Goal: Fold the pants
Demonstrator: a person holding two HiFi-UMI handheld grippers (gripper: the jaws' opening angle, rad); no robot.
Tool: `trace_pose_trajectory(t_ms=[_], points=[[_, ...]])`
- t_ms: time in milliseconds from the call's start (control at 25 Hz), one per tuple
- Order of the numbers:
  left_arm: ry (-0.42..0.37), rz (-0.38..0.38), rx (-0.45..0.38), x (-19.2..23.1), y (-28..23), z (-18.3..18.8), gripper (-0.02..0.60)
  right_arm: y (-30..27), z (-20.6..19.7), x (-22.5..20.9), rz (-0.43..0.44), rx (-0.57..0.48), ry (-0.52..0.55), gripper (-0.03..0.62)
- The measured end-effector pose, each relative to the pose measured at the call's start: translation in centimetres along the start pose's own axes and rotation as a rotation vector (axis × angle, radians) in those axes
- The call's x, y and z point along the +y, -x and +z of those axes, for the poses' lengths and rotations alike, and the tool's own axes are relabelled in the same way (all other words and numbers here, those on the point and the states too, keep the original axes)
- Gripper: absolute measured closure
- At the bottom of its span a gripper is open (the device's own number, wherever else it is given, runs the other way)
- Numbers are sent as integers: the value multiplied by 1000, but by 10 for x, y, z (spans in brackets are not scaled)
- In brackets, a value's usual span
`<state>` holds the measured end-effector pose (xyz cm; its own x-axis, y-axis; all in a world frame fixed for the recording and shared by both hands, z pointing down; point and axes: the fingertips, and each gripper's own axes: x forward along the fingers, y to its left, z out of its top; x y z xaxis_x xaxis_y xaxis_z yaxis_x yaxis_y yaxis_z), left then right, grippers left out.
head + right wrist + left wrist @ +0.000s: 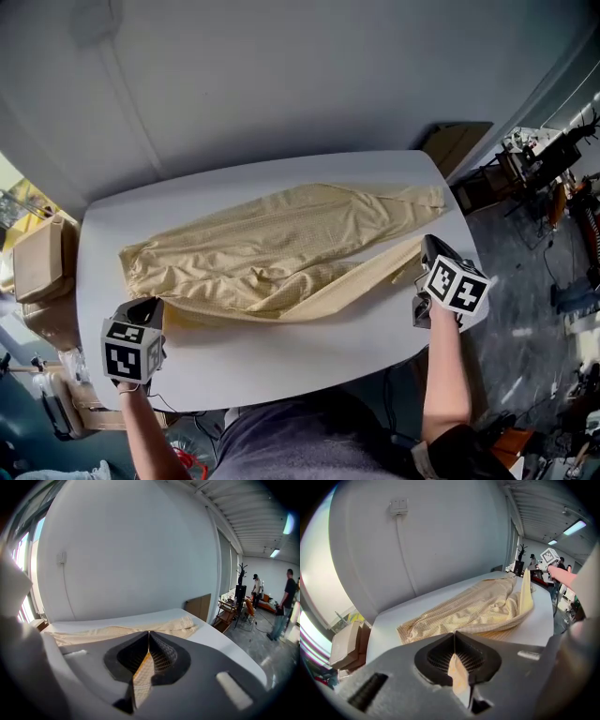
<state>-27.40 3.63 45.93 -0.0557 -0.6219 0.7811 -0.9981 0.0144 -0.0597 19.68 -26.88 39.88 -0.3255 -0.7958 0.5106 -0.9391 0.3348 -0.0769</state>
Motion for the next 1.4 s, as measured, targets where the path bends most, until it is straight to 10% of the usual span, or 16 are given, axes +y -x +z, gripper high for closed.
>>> trace_pose_trajectory(t_ms=[1400], points=[[244,229,87,117,-72,67,571,-197,86,37,100,110,144,585]])
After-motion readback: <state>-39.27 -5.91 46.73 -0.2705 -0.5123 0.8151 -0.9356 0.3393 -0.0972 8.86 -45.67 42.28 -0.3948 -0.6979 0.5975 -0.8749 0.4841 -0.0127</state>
